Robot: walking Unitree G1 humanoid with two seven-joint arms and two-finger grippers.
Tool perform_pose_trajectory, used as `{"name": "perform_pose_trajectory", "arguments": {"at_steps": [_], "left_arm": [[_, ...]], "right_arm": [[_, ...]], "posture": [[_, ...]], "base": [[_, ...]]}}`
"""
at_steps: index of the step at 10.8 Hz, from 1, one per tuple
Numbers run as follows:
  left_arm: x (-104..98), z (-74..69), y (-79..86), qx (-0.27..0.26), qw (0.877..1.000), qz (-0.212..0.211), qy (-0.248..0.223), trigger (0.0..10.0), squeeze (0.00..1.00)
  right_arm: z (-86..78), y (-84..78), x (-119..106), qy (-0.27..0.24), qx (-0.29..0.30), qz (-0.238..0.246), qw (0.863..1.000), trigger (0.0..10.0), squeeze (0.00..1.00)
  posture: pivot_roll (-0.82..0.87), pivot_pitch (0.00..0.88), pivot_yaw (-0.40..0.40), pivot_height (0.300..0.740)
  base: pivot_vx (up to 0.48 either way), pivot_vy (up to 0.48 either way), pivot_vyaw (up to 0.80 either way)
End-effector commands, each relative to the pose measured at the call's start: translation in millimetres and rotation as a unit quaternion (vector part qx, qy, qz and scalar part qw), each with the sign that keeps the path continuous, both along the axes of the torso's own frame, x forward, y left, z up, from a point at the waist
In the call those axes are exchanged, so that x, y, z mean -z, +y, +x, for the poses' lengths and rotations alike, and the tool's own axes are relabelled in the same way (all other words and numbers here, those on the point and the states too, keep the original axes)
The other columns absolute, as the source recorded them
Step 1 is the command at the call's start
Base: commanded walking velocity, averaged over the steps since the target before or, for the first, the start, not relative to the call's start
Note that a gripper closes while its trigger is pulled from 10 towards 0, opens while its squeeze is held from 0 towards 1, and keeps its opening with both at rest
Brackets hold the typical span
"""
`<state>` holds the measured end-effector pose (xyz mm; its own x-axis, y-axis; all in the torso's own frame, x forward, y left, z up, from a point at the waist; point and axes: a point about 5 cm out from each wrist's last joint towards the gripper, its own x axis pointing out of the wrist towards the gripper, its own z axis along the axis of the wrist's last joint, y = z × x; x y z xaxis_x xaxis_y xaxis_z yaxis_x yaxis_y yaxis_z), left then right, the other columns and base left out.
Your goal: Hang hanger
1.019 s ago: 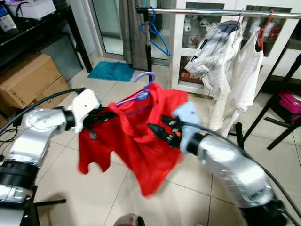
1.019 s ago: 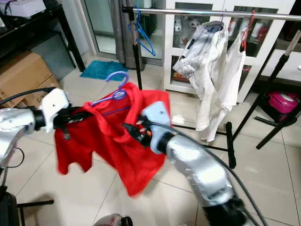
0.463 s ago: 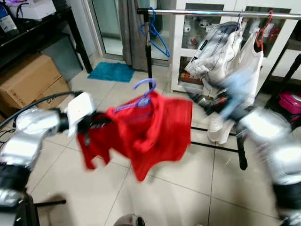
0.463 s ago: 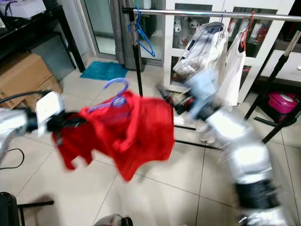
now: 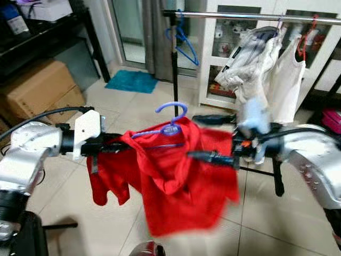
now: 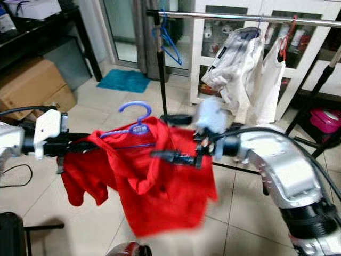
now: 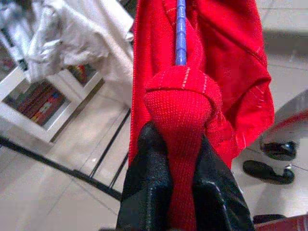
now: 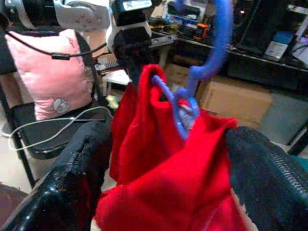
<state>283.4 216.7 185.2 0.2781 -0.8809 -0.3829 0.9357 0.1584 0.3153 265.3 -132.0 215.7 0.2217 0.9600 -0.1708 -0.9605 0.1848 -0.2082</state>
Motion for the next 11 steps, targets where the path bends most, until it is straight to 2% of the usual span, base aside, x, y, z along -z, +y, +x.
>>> {"name": "perform_pose_trajectory", "arguments": {"at_steps": [1,2,3,4,5,8,11], "left_arm": [[-10.2,-2.7,-0.1,0.013,1.000,-0.008,-0.015,0.0,0.00],[-11.5,-5.5,-3.1,0.028,1.000,-0.004,-0.011,0.0,0.00],[-11.2,-6.4,-4.4,0.037,0.999,0.004,-0.010,0.0,0.00],[-11.7,-6.0,-5.0,0.038,0.999,0.004,-0.010,0.0,0.00],[-13.3,-5.4,-5.4,0.038,0.999,0.002,-0.012,0.0,0.00],[-18.8,-4.7,-5.0,0.036,0.999,-0.006,-0.016,0.0,0.00],[-26.6,-1.4,-7.8,0.027,0.999,-0.031,-0.030,0.0,0.00]], "right_arm": [[1.1,3.8,-1.7,0.001,-0.010,-0.005,1.000,8.7,0.00],[3.5,9.6,-1.3,0.006,-0.020,-0.004,1.000,7.1,0.00],[8.3,14.9,-0.3,0.005,-0.021,-0.007,1.000,3.1,0.00],[9.2,15.9,-0.4,0.006,-0.023,-0.008,1.000,1.9,0.00],[8.4,16.7,0.6,0.011,-0.030,-0.012,0.999,0.0,0.00],[5.0,19.2,8.6,0.032,-0.044,-0.033,0.998,0.0,0.00],[1.3,21.1,13.1,0.040,-0.064,-0.051,0.996,0.0,0.00]], "posture": [[0.01,0.001,0.114,0.740],[0.02,0.002,0.116,0.740],[0.02,0.002,0.117,0.740],[0.02,0.002,0.117,0.740],[0.02,0.003,0.117,0.740],[0.01,0.009,0.112,0.740],[0.00,0.000,0.116,0.740]], "base": [[0.000,0.000,0.00],[0.000,0.000,0.00],[0.000,0.000,0.00],[0.000,0.000,0.00],[0.000,0.000,0.00],[0.000,0.000,0.00],[0.000,0.000,0.00]]}}
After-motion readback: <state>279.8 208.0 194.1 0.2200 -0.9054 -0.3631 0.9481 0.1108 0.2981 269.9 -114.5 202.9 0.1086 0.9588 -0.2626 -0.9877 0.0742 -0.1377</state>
